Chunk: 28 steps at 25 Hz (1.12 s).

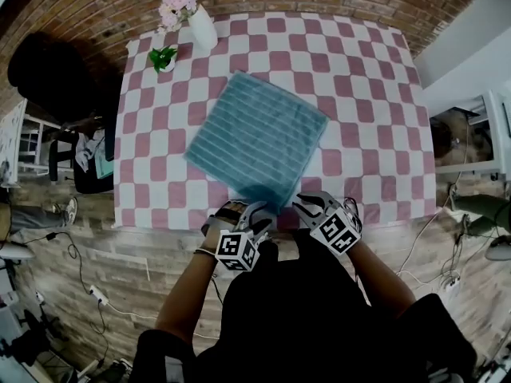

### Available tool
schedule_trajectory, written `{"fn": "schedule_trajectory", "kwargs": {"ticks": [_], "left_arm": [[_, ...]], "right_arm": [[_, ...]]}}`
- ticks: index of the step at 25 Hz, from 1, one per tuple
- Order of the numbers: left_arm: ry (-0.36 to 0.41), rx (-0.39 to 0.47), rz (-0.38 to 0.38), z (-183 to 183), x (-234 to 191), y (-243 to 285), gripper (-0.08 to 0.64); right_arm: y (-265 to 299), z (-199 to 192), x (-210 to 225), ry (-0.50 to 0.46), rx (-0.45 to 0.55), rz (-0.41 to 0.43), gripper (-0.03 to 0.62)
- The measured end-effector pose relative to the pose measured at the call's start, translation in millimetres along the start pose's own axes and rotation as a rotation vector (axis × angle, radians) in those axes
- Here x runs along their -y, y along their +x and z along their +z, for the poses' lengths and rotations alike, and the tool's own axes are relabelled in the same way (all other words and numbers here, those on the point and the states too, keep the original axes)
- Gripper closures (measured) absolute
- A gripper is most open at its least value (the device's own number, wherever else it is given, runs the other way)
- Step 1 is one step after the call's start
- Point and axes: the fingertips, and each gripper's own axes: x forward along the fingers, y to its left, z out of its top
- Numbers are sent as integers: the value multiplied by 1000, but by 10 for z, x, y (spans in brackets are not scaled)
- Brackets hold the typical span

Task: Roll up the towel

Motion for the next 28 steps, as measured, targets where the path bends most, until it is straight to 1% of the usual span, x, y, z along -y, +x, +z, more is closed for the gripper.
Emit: {"fn": "schedule_trajectory", "kwargs": {"ticks": [3,6,7,9,10,11,12,13,14,16,19,21,24,26,28], "left_arm": [[44,-16,-40,71,64,127,369],[48,-47,-60,83,83,250,411],[47,-66,-73,63,97,290,413],[35,-93,-102,31,133,347,423],[25,-98,-113,25,146,358,447],[15,-99,-118,24,153,363,455],[6,-102,-115,25,156,366,468],[-1,-106,-107,30,157,370,517],[-10,-109,-100,41,156,372,545],[-53,-97,-85,87,130,364,548],[-145,-42,-47,200,18,265,552],[-215,2,-7,287,-93,146,552],[-321,80,73,421,-301,-55,552],[-367,123,126,492,-430,-194,552],[-399,158,171,550,-552,-325,552]], "right_arm": [[-94,-29,131,21,16,-31,512],[-189,-96,263,42,24,-62,512],[-218,-119,301,49,25,-70,512],[-277,-162,372,61,27,-82,512],[-305,-180,405,68,28,-86,512],[-329,-197,435,74,29,-89,512],[-346,-213,459,78,28,-90,512],[-359,-230,476,80,26,-89,512],[-365,-248,486,79,24,-86,512],[-357,-275,489,64,18,-77,512],[-324,-311,469,-4,-12,-63,506],[-311,-344,440,-80,-48,-51,494],[-258,-349,403,-225,-70,-59,402],[-197,-321,406,-310,-67,-84,339],[-125,-244,442,-368,-48,-117,308]]}}
